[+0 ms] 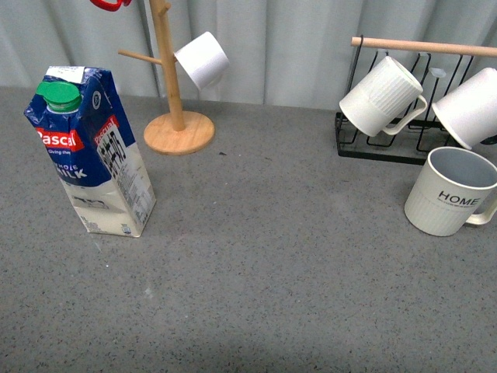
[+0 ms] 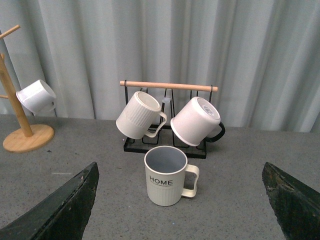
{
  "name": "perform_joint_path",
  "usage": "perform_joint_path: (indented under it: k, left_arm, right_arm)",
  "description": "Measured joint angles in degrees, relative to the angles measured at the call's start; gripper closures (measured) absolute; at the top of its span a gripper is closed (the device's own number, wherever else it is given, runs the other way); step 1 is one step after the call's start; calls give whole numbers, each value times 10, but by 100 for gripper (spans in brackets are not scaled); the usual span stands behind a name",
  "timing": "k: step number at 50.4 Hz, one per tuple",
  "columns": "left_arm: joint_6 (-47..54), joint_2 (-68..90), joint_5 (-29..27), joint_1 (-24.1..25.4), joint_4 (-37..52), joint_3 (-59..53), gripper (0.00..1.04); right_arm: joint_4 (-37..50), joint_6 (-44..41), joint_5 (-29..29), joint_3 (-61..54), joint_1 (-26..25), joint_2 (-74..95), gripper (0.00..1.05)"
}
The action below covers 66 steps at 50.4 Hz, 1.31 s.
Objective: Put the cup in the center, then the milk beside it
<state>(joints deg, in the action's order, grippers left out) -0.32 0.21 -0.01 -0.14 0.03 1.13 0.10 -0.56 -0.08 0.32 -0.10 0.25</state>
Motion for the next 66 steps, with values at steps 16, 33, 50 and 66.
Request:
perform_joint_path:
  k: [16,33,50,66]
  left_arm:
    - [0,0,0,0,0,0,6]
    - [0,0,0,0,0,0,6]
    - [0,0,0,0,0,0,6]
    - [0,0,0,0,0,0,6]
  right_arm:
    - [0,0,0,0,0,0,9]
    - [57,-55,44,53,-14,231,9]
    - [142,-26,0,221,-42,625,9]
    - [45,89,37,431,-28,920,9]
